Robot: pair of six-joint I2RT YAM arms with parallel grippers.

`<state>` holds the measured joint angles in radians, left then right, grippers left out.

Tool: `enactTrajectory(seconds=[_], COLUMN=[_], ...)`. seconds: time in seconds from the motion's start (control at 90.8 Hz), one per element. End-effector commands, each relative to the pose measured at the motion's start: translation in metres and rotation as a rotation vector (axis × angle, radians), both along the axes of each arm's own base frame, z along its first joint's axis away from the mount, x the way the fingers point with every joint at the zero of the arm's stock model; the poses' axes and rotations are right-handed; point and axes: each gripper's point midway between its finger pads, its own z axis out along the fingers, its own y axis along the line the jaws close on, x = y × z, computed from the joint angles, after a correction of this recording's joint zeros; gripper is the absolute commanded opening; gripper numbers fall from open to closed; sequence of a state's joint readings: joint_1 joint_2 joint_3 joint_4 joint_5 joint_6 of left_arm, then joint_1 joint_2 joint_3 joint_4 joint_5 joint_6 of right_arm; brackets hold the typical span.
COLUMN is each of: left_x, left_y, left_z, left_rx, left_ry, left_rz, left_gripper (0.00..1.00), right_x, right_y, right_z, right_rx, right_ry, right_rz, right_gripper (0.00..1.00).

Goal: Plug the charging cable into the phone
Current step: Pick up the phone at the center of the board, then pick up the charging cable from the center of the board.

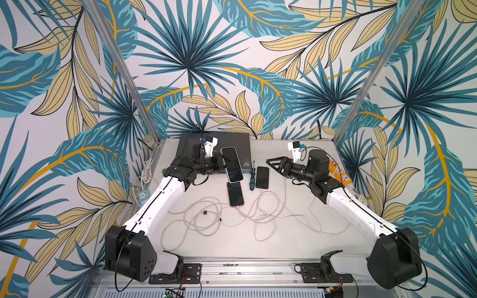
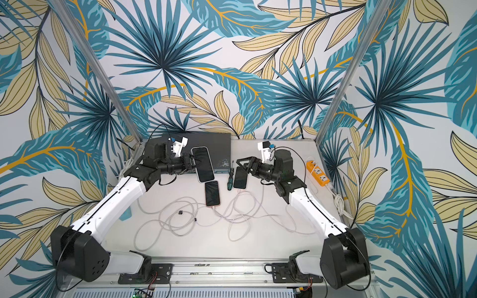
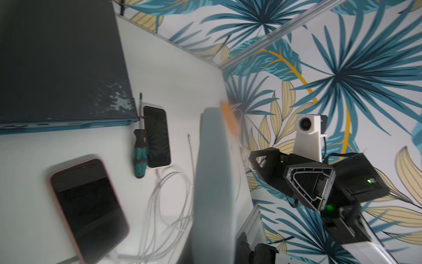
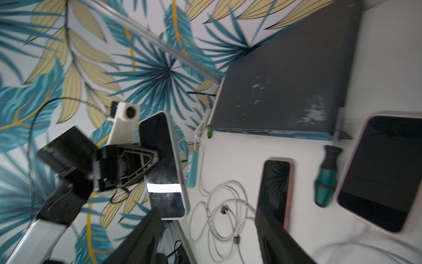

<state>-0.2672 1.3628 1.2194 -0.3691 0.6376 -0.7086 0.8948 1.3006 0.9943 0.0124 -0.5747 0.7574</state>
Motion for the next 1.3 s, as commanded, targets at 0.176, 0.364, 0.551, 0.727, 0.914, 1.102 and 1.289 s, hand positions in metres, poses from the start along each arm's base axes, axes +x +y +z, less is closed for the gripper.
enactTrajectory(seconds=[0.176,0.364,0.551,0.727,0.914,1.102,1.289], left_x=[-0.021,-0.025,-0.031,-0.033,-0.032,-0.033,-0.034], left_y=[0.029,0.029,0.032,0.033,0.032,0.031,0.031], left_z=[0.001,-0.014,-0.020,-0.022,-0.024,-0.027,-0.030], left_rx=[0.119,0.115,0.141,0.152,0.147,0.150,0.152], left_ry=[-0.048,-0.013,-0.003,-0.005,0.002,0.011,0.021], left_rz=[0.099,0.094,0.092,0.088,0.084,0.078,0.074], left_gripper=[0.00,0.00,0.00,0.00,0.00,0.00,0.00], right_x=[0.033,0.063,0.085,0.103,0.112,0.117,0.119], right_y=[-0.119,-0.120,-0.103,-0.084,-0.065,-0.059,-0.062], right_z=[-0.147,-0.181,-0.208,-0.223,-0.236,-0.245,-0.251], right_rx=[-0.892,-1.112,-1.225,-1.264,-1.261,-1.263,-1.263], right_ry=[-0.054,-0.090,-0.103,-0.128,-0.127,-0.111,-0.092], right_rz=[-0.268,-0.265,-0.205,-0.157,-0.095,-0.067,-0.058], right_gripper=[0.55,0.49,0.43,0.40,0.38,0.33,0.28])
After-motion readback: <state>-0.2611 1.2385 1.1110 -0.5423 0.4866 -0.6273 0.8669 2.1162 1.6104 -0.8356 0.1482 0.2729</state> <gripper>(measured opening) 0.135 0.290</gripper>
